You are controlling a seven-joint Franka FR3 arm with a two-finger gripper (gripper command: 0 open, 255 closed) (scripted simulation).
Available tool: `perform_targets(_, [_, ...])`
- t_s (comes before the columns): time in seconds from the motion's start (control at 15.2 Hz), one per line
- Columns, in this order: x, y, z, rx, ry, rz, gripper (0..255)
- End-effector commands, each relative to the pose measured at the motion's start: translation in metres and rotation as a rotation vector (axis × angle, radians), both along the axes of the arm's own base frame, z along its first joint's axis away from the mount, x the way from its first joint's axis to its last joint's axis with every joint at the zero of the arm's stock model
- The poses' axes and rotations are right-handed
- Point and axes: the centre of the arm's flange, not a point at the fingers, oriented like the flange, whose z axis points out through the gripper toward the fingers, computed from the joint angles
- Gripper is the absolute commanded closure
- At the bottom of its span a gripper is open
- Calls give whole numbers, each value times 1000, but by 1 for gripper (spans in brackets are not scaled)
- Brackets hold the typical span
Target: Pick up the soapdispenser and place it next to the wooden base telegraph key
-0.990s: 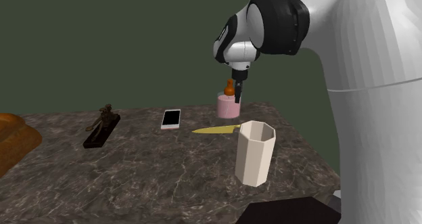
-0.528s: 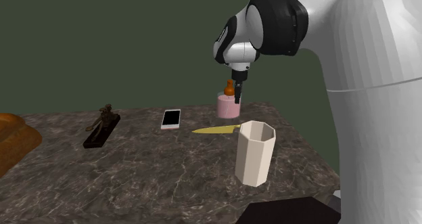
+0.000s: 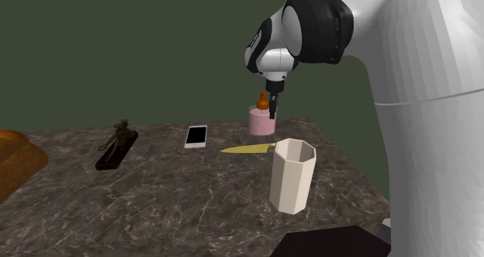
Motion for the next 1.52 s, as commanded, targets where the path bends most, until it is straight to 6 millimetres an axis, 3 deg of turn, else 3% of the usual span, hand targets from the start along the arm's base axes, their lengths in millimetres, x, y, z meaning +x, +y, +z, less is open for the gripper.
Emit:
perform_targets(0.0, [1, 1, -1, 1, 0, 1, 255])
perform_targets(0.13, [0, 1, -1, 1, 0, 1, 255])
perform_targets(1.45, [0, 1, 105, 1, 0, 1, 255])
